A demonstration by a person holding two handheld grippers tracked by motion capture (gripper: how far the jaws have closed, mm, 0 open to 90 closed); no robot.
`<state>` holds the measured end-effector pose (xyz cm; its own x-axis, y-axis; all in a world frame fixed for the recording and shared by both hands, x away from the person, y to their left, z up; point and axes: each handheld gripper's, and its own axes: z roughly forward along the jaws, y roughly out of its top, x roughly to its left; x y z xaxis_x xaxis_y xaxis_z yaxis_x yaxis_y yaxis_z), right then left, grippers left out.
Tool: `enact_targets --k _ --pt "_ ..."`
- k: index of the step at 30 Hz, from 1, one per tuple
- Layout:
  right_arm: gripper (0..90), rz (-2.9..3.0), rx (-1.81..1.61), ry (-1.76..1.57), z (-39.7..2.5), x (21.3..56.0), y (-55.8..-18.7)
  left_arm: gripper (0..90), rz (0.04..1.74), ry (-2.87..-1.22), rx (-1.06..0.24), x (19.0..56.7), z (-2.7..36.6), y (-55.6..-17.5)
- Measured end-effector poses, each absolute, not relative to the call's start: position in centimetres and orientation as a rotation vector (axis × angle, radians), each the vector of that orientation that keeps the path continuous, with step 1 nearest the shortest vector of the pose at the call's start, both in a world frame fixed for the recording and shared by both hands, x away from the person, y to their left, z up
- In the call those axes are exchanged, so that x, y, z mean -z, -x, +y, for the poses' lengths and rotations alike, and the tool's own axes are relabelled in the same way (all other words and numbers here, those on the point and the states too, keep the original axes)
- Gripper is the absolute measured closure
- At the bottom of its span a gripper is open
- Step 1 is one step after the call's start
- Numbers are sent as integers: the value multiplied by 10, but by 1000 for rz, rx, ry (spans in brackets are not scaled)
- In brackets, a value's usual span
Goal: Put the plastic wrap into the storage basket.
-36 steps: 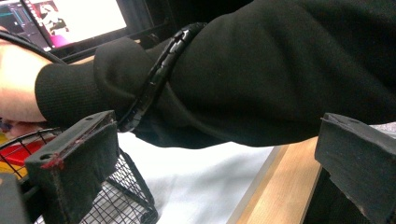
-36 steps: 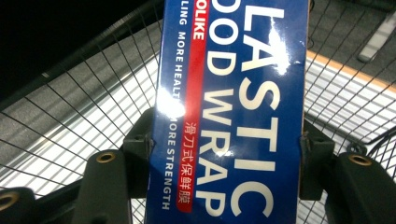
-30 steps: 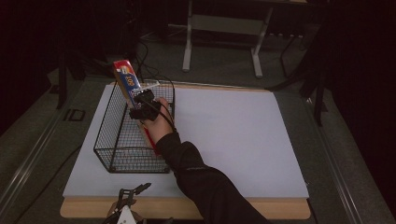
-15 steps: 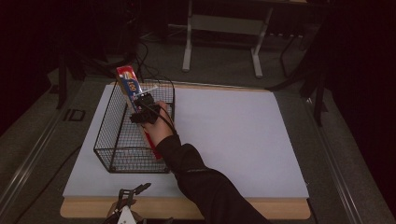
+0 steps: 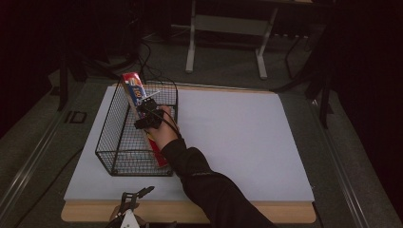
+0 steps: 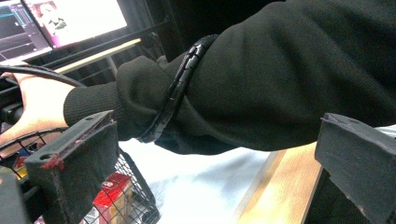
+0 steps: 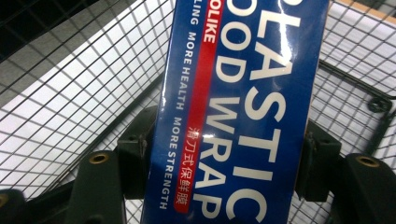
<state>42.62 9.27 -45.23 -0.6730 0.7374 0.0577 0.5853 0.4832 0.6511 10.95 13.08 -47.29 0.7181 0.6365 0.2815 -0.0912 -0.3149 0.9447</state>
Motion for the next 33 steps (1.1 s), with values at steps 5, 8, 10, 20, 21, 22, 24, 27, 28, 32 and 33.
enact_targets --k 5,8,10,20,21,22,24,27,28,32,33 --pt "349 2533 -939 -1130 93 457 -427 4 433 -1752 -775 473 131 -109" --pt "345 2556 -919 -1154 93 464 -429 4 432 -1752 -776 473 131 -109" --pt "345 2572 -910 -1161 94 466 -430 4 431 -1752 -775 473 131 -109" --pt "335 2594 -862 -1135 98 468 -434 4 428 -1757 -772 473 130 -109" --pt "334 2593 -859 -1130 99 468 -434 4 428 -1757 -771 473 130 -109" --pt "331 2595 -855 -1125 99 468 -434 4 427 -1758 -771 473 130 -109" --pt "320 2607 -843 -1121 99 467 -435 4 427 -1760 -771 473 130 -110" --pt "308 2624 -839 -1125 98 465 -438 4 425 -1761 -771 473 130 -110" --pt "305 2625 -846 -1130 98 465 -438 4 425 -1761 -771 473 130 -110" --pt "283 2607 -899 -1115 94 457 -437 4 424 -1761 -771 473 130 -110" --pt "268 2604 -920 -1113 92 453 -437 4 424 -1761 -770 473 130 -110"
